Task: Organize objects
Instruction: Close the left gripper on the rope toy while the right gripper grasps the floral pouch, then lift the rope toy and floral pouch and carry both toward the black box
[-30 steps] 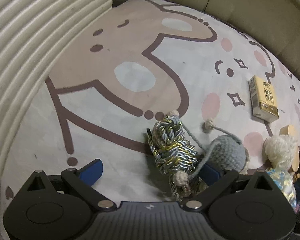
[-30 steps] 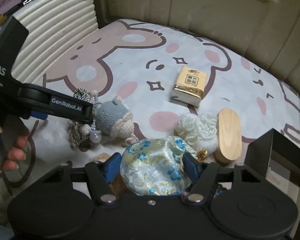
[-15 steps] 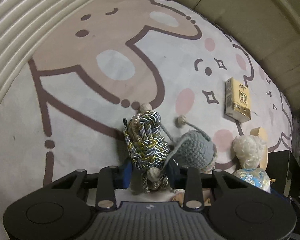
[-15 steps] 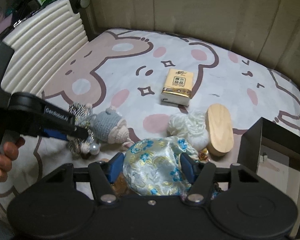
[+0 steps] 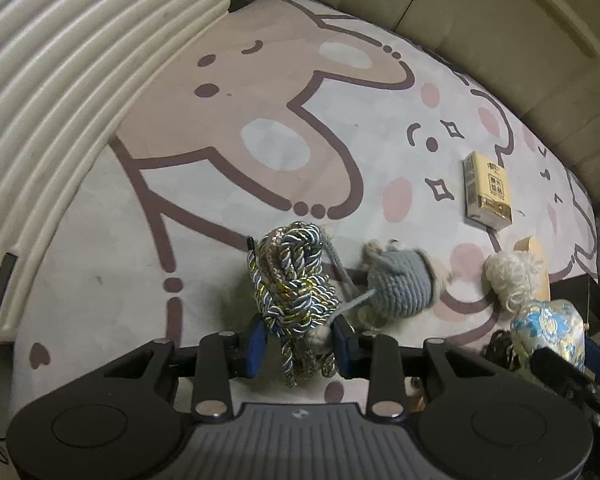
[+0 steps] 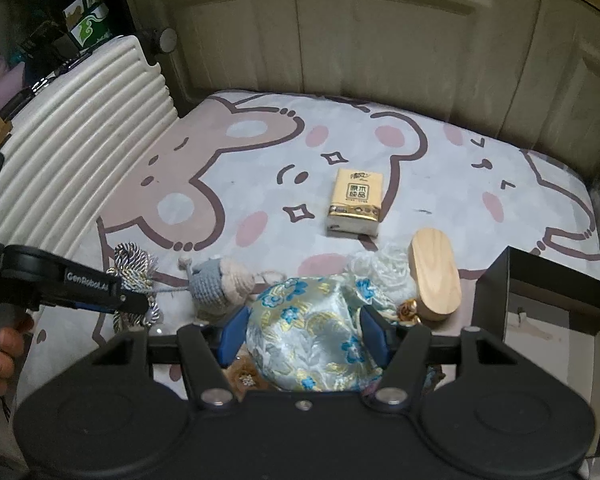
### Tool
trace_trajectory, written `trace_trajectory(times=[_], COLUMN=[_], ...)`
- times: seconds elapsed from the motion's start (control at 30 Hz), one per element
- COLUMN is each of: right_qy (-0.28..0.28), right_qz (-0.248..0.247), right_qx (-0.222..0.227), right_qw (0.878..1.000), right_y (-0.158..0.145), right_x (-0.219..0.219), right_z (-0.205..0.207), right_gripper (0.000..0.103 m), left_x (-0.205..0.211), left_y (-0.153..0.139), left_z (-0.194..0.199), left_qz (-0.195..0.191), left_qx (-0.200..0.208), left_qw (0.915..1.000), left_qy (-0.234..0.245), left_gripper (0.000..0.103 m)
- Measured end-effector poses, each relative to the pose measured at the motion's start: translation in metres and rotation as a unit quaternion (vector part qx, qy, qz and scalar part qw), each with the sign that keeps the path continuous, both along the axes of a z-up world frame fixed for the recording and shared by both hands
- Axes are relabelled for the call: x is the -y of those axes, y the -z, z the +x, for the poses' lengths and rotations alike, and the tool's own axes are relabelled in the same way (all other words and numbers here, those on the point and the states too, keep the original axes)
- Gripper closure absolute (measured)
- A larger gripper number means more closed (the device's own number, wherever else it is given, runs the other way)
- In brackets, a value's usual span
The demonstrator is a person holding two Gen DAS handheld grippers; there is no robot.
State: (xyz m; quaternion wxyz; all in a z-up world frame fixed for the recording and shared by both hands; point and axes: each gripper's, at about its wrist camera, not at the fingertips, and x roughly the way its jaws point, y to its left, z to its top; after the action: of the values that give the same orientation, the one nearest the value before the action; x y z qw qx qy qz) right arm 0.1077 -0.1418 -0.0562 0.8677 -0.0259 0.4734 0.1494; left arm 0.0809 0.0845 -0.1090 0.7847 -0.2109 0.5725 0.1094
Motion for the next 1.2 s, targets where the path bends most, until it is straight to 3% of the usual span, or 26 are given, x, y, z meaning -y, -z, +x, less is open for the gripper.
trace_trajectory(times=[0.1, 0.17, 0.37, 0.43, 0.57, 0.73, 1.0, 1.1, 1.13, 1.2], right_qy=[0.003, 0.004, 0.002, 0.001, 0.003, 0.004, 0.000, 0.004, 0.004, 0.003], right_qz=[0.001, 0.002, 0.006, 0.004, 0.005, 0.002, 0.002, 0.001, 0.001, 0.001], right_qx=[0.002, 0.006, 0.014, 0.017, 0.021, 0.015, 0.009, 0.007, 0.007, 0.008], right_qw=[1.000, 1.000, 1.000, 1.000, 1.000, 1.000, 1.000, 1.000, 1.000, 1.000], right_y=[-0.004, -0.008, -0.017, -0.019, -0.022, -0.020, -0.014, -0.012, -0.012, -0.011], right_x=[-0.002, -0.003, -0.009, -0.011, -0.010, -0.006, 0.000, 0.002, 0.002, 0.001], right_z=[-0.004, -0.006, -0.012, -0.014, -0.017, -0.018, -0.018, -0.016, -0.016, -0.015], right_gripper=[0.041, 0.041, 0.041, 0.041, 0.041, 0.041, 0.041, 0.041, 0.041, 0.041], left_x=[0.001, 0.005, 0.013, 0.011, 0.008, 0.013, 0.027, 0.026, 0.026, 0.025], left_y=[-0.004, -0.006, 0.004, 0.005, 0.004, 0.013, 0.043, 0.047, 0.046, 0.043], left_z=[-0.006, -0.011, -0.020, -0.022, -0.021, -0.012, 0.005, 0.007, 0.008, 0.007], left_qz=[0.008, 0.011, 0.029, 0.027, 0.007, 0.014, 0.054, 0.062, 0.061, 0.058], left_qx=[-0.002, -0.005, -0.023, -0.018, -0.001, -0.003, -0.050, -0.063, -0.063, -0.061], left_qw=[0.9998, 0.9992, 0.9963, 0.9967, 0.9988, 0.9991, 0.9943, 0.9926, 0.9927, 0.9930], left_qy=[0.016, 0.039, 0.077, 0.074, 0.049, 0.040, 0.077, 0.083, 0.083, 0.083], left_gripper=[0.069, 0.077, 0.077, 0.071, 0.046, 0.045, 0.048, 0.056, 0.067, 0.069])
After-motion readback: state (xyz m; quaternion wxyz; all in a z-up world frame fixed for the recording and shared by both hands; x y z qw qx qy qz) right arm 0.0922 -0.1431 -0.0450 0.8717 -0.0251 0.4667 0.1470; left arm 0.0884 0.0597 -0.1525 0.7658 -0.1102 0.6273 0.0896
